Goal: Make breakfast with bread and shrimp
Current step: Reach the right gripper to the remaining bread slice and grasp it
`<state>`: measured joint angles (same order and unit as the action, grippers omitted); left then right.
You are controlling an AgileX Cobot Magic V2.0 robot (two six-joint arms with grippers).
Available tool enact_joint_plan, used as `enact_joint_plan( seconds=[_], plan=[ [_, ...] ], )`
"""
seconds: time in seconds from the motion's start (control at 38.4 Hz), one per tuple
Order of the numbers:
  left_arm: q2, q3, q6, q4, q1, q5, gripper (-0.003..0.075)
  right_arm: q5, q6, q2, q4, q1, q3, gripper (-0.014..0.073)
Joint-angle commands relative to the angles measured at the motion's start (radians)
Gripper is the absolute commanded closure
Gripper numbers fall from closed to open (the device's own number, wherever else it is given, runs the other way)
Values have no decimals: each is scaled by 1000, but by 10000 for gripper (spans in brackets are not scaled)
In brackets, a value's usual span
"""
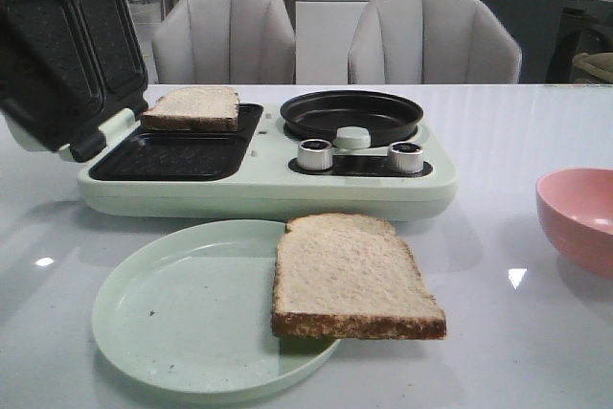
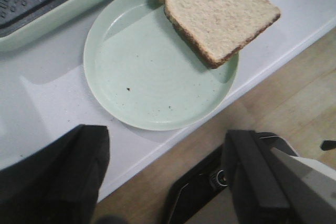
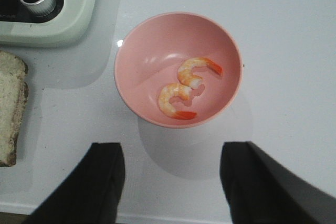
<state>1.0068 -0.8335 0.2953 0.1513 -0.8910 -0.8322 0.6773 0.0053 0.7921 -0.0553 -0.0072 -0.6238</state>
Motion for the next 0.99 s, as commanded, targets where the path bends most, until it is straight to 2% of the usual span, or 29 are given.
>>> enact_joint_plan(
  seconds=[0.0, 0.18, 0.34, 0.49, 0.62, 0.78, 0.96],
  plan=[
    [-117, 38, -6, -35, -6, 88, 212, -74, -5, -1, 6, -1, -32, 83],
    [-290, 134, -6, -35, -6, 103, 212, -79, -5, -1, -47, -1, -32, 83],
    [-424, 185, -33, -35, -6, 100, 212, -28, -5, 21, -252, -1, -32, 83],
    [-489, 197, -60, -35, -6, 96, 212, 68, -131, 104, -424, 20, -32, 83],
    [-498, 197, -60, -30, -6, 98, 212, 94, -259, 211, -574, 68, -32, 83],
    [-498, 197, -60, -19, -6, 98, 212, 76, -359, 351, -730, 147, -32, 83],
    [-498, 197, -60, -19, -6, 98, 212, 7, -441, 525, -854, 235, -33, 83]
  ],
)
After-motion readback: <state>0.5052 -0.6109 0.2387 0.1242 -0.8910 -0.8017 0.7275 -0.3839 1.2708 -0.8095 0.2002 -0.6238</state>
